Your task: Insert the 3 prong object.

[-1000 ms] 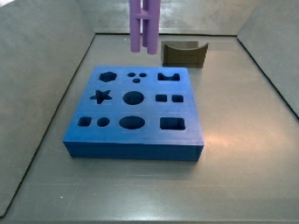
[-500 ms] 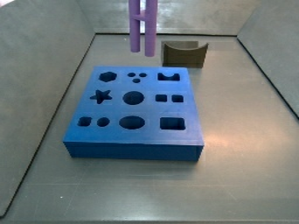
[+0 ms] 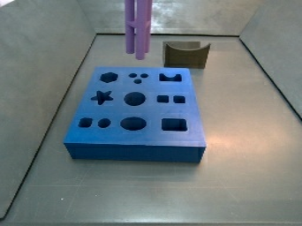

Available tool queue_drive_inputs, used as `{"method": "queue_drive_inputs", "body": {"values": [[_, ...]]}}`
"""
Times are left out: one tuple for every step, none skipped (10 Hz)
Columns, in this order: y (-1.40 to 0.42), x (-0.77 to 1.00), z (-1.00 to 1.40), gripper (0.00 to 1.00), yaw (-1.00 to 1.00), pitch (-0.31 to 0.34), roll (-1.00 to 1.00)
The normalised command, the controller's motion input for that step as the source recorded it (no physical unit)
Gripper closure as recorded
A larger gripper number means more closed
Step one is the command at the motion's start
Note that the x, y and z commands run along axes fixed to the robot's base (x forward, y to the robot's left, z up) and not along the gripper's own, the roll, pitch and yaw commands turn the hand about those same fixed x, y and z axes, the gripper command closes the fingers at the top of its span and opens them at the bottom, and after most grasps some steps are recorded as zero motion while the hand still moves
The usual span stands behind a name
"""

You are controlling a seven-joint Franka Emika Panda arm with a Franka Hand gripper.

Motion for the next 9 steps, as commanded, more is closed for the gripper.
{"method": "queue_drive_inputs", "body": {"values": [[0.43,-0.07,-0.27,1.00,-0.61,0.060,0.00],[0.28,0.00,-0.34,1.00,-0.77,0.071,0.00],[0.13,0.06,-0.35,1.00,-0.93,0.031,0.00],[0.08,0.11,-0.49,1.00,-1.00,0.000,0.00],[0.28,0.04,-0.67,1.00,-0.79,0.000,0.00],[0.40,0.11,-0.72,1.00,-0.58,-0.047,0.00],[0.19,-0.02,-0.35,1.00,-0.06,-0.070,0.00],[0.09,-0.01,-0.17,1.00,0.00,-0.020,0.00],[0.00,0.00,-0.36,1.00,-0.02,-0.080,-0.02]]}}
